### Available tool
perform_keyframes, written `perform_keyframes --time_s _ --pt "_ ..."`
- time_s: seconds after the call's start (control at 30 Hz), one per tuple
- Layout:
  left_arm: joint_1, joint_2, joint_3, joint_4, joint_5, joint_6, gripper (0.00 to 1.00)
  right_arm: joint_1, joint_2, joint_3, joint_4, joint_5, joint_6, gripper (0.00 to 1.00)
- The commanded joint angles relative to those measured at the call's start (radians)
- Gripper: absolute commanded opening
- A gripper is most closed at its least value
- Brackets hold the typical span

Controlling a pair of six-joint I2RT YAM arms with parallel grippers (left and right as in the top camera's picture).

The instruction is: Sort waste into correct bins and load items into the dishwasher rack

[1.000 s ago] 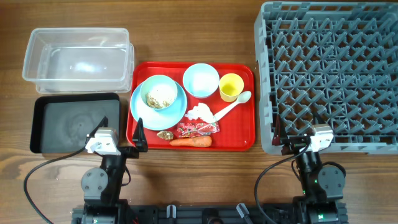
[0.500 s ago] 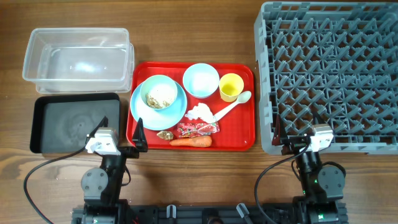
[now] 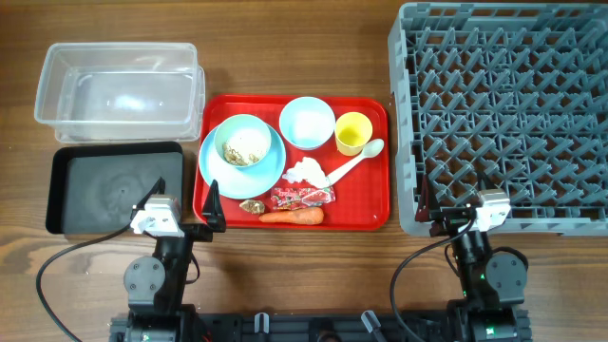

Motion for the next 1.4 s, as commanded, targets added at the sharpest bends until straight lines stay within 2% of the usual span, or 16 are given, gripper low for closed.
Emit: perform_keyframes --time_s 0.0,0.1,0.2,0.4,0.57,0.7,0.83,1.0,1.2,1.3,1.37 --pt "0.01 0.001 0.027 -0.007 0.015 -0.053 1.0 0.002 0.006 0.042 -0.035 -0.013 0.036 1.0" --pt "0.01 0.047 0.081 -0.037 0.016 -0.09 1.0 0.002 0.039 0.119 -0.104 -0.013 0.04 1.0" --pt "0.01 0.152 0.19 -0.138 0.015 -0.108 1.0 0.002 0.113 0.23 -0.18 -0.02 0.039 1.0" --pt "0.01 0.495 0.533 -0.364 0.016 -0.108 1.0 0.002 0.373 0.481 -0.367 -0.073 0.039 1.0" --pt "0.01 0.788 0.846 -0.649 0.045 -0.108 1.0 0.002 0.562 0.632 -0.526 -0.111 0.039 1.0" --pt "0.01 0.987 1.055 -0.936 0.091 -0.108 1.0 0.002 0.7 0.718 -0.679 -0.114 0.031 1.0" --pt "0.01 1.041 1.057 -1.003 0.091 -0.108 1.0 0.002 0.721 0.72 -0.689 -0.184 0.032 1.0" --pt "0.01 1.063 1.057 -0.998 0.091 -0.108 1.0 0.002 0.718 0.72 -0.669 -0.186 0.064 1.0" --pt "-0.003 1.076 1.055 -0.875 0.181 -0.108 1.0 0.002 0.719 0.719 -0.664 -0.177 0.065 1.0" --pt "-0.061 1.118 1.055 -0.817 0.218 -0.117 1.0 0.002 0.721 0.719 -0.664 -0.177 0.065 0.99" --pt "-0.13 1.176 1.055 -0.774 0.218 -0.163 1.0 0.002 0.721 0.719 -0.663 -0.177 0.064 1.0"
